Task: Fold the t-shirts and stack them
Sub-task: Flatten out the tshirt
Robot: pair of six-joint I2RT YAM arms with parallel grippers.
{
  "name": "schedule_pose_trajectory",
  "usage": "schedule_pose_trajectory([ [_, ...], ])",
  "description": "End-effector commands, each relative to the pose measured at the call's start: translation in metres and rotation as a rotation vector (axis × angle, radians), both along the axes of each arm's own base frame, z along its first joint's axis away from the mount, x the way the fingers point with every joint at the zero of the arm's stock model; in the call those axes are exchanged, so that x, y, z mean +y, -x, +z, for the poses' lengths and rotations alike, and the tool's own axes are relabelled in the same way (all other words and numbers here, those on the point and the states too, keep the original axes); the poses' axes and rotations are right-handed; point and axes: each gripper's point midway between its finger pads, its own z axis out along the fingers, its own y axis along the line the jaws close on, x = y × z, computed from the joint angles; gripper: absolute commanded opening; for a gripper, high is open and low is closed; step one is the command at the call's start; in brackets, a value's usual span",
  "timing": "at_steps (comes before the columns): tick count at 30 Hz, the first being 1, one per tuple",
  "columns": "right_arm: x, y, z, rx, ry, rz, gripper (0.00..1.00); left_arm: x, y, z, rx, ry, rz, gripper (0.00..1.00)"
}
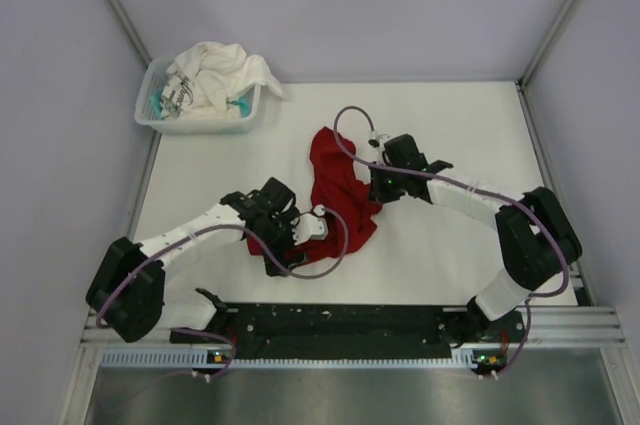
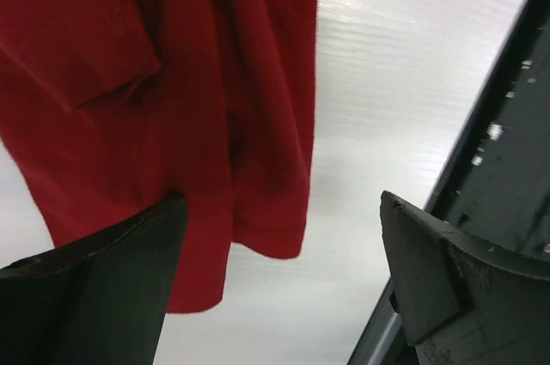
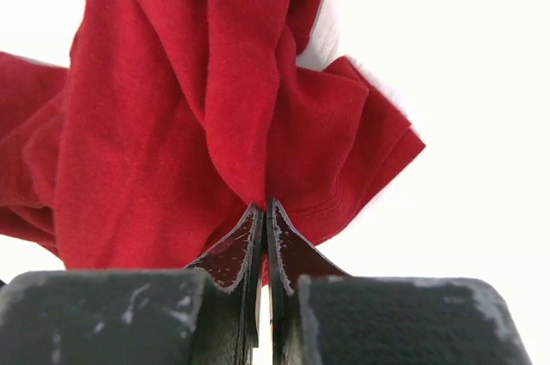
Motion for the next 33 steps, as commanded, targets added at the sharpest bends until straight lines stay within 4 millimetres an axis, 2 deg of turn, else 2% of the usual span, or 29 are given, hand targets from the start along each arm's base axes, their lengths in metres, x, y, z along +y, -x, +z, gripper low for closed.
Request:
schedule_pose_trajectory([
  [1,-0.005,-0.020,0.051,-0.160,-0.042,-0.052,0.00,-0.003,-0.036,-0.021,-0.121,-0.080,0.067,0.92],
  [3,-0.013,-0.023,0.069,-0.206,-0.050,-0.082,0.00,-0.001,-0.046,-0.022,-0.147,-0.104,0.097,0.77],
  [5,-0.025,-0.026,0.092,-0.257,-0.078,-0.117,0.00,-0.001,-0.054,-0.020,-0.180,-0.108,0.110,0.55],
  [6,-0.032,-0.028,0.105,-0.282,-0.102,-0.143,0.00,0.000,-0.056,-0.019,-0.192,-0.112,0.113,0.39],
  [7,-0.039,-0.028,0.123,-0.317,-0.130,-0.163,0.00,0.002,-0.059,-0.018,-0.212,-0.125,0.119,0.09],
  [8,-0.049,-0.029,0.141,-0.357,-0.157,-0.188,0.00,0.009,-0.067,-0.015,-0.254,-0.159,0.148,0.00],
  [9,-0.058,-0.030,0.158,-0.397,-0.175,-0.209,0.00,0.012,-0.073,-0.008,-0.290,-0.166,0.171,0.00],
  [11,-0.081,-0.028,0.194,-0.484,-0.200,-0.261,0.00,0.026,-0.093,0.018,-0.419,-0.202,0.237,0.00],
  [13,-0.101,-0.020,0.233,-0.584,-0.218,-0.300,0.00,0.037,-0.111,0.057,-0.547,-0.196,0.306,0.00],
  [15,-0.119,-0.011,0.272,-0.680,-0.217,-0.334,0.00,0.048,-0.126,0.109,-0.660,-0.165,0.379,0.00],
  [16,-0.126,-0.007,0.285,-0.715,-0.206,-0.350,0.00,0.053,-0.129,0.132,-0.687,-0.150,0.409,0.00],
  [18,-0.137,0.006,0.314,-0.787,-0.198,-0.364,0.00,0.066,-0.135,0.191,-0.770,-0.104,0.490,0.00],
  [20,-0.144,0.020,0.339,-0.844,-0.201,-0.374,0.00,0.080,-0.133,0.228,-0.824,-0.088,0.549,0.00],
  [23,-0.155,0.045,0.371,-0.919,-0.221,-0.385,0.00,0.102,-0.122,0.265,-0.887,-0.105,0.612,0.00],
  [26,-0.161,0.066,0.386,-0.962,-0.240,-0.388,0.00,0.116,-0.105,0.289,-0.914,-0.106,0.638,0.00],
  [28,-0.163,0.076,0.387,-0.969,-0.260,-0.389,0.00,0.122,-0.097,0.302,-0.930,-0.100,0.652,0.00],
  [31,-0.164,0.079,0.375,-0.945,-0.255,-0.396,0.00,0.125,-0.094,0.310,-0.941,-0.097,0.655,0.00],
  [33,-0.164,0.076,0.366,-0.927,-0.234,-0.395,0.00,0.123,-0.098,0.307,-0.938,-0.103,0.647,0.00],
])
